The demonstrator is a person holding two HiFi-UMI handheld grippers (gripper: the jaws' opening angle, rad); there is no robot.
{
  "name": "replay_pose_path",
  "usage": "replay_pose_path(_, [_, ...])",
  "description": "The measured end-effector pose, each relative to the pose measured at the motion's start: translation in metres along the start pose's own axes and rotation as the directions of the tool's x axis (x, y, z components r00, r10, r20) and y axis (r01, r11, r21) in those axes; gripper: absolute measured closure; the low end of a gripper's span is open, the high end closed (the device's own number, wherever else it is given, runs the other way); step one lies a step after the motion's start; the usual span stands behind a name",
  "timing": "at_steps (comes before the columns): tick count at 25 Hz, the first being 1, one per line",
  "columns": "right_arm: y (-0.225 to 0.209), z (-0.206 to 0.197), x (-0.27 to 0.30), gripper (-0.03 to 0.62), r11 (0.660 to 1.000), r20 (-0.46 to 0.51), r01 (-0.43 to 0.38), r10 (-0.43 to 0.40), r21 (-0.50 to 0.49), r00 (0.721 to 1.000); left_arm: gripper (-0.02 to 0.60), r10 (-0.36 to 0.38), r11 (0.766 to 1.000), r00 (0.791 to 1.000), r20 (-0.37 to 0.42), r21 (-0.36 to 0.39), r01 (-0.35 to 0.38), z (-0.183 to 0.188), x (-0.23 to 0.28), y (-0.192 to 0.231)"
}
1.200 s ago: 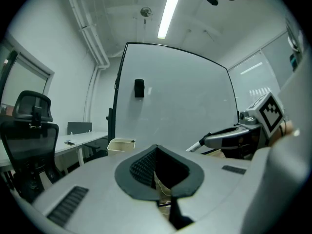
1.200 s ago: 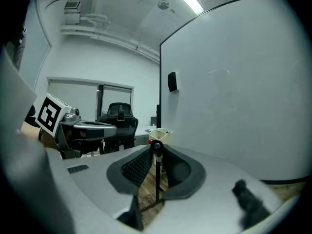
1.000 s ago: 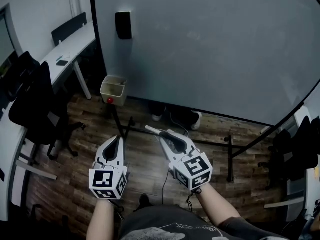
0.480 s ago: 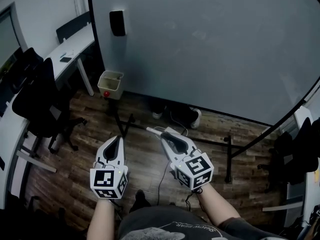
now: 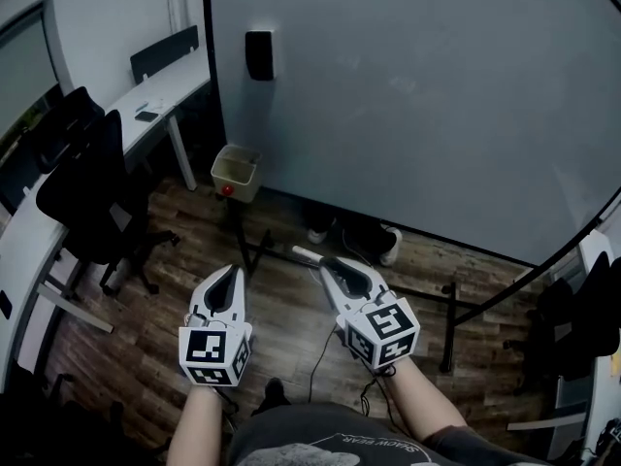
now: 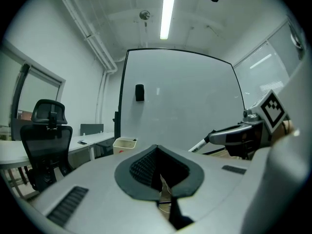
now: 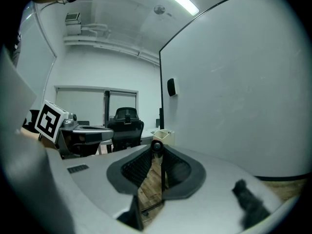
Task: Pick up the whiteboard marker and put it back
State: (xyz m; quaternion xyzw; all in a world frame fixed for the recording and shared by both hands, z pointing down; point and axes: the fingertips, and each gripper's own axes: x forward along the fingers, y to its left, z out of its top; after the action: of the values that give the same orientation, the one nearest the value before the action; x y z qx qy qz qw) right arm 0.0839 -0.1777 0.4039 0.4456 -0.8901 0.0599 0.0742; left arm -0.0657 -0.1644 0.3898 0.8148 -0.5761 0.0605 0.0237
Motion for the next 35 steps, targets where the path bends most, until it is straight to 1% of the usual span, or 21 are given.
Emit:
replay_pose_path(6, [0.001, 0.024, 0.039, 0.514, 1.000, 0.029, 0.005, -0.004, -0.027, 1.000, 0.568, -0.014, 1.000, 1.000, 0.013, 0.008, 0.013, 0.007, 0.023, 0.032])
replay_pose_path(9, [0.003, 0.038, 0.063, 0.514, 0.999, 0.058, 0.014, -0.012, -0.036, 0.998, 0.568, -0.039, 0.999, 0.999, 0.013, 0.017, 0.039, 0.009, 0.037, 0.046])
replay_pose_path(12, [0.004, 0.048, 0.089, 0.514, 0.999, 0.079, 0.018, -0.015, -0.030, 0.997, 0.568, -0.064, 0.997, 0.998, 0.018, 0.036, 0.063, 0.011, 0.052, 0.057])
replay_pose_path(16, [0.005, 0.056, 0.123, 0.514, 1.000, 0.086, 0.013, -0.011, -0.022, 0.996, 0.568, -0.079, 0.996, 0.997, 0.016, 0.044, 0.078, 0.013, 0.069, 0.075])
replay_pose_path(18, [0.005, 0.058, 0.139, 0.514, 1.000, 0.090, 0.020, -0.019, -0.009, 0.996, 0.568, -0.085, 0.995, 0.996, 0.007, 0.048, 0.084, 0.011, 0.076, 0.086])
replay_pose_path(23, [0.001, 0.064, 0.170, 0.514, 0.996, 0.116, 0.057, -0.064, 0.064, 0.991, 0.568, -0.112, 0.993, 0.994, -0.007, 0.044, 0.112, 0.006, 0.085, 0.110])
replay_pose_path(26, [0.004, 0.065, 0.182, 0.514, 0.995, 0.113, 0.079, -0.085, 0.061, 0.990, 0.568, -0.129, 0.990, 0.992, -0.011, 0.055, 0.129, 0.004, 0.091, 0.125])
replay_pose_path(29, [0.006, 0.064, 0.192, 0.514, 0.995, 0.093, 0.075, -0.081, 0.059, 0.992, 0.568, -0.118, 0.993, 0.993, -0.014, 0.022, 0.118, 0.003, 0.098, 0.139])
replay_pose_path(32, [0.000, 0.063, 0.203, 0.514, 0.995, 0.081, 0.079, -0.084, 0.058, 0.993, 0.568, -0.124, 0.992, 0.992, -0.017, -0.018, 0.123, 0.000, 0.105, 0.142])
replay_pose_path(35, [-0.007, 0.061, 0.215, 0.514, 0.994, 0.074, 0.088, -0.093, 0.063, 0.993, 0.568, -0.133, 0.991, 0.990, -0.034, -0.012, 0.133, -0.005, 0.112, 0.141])
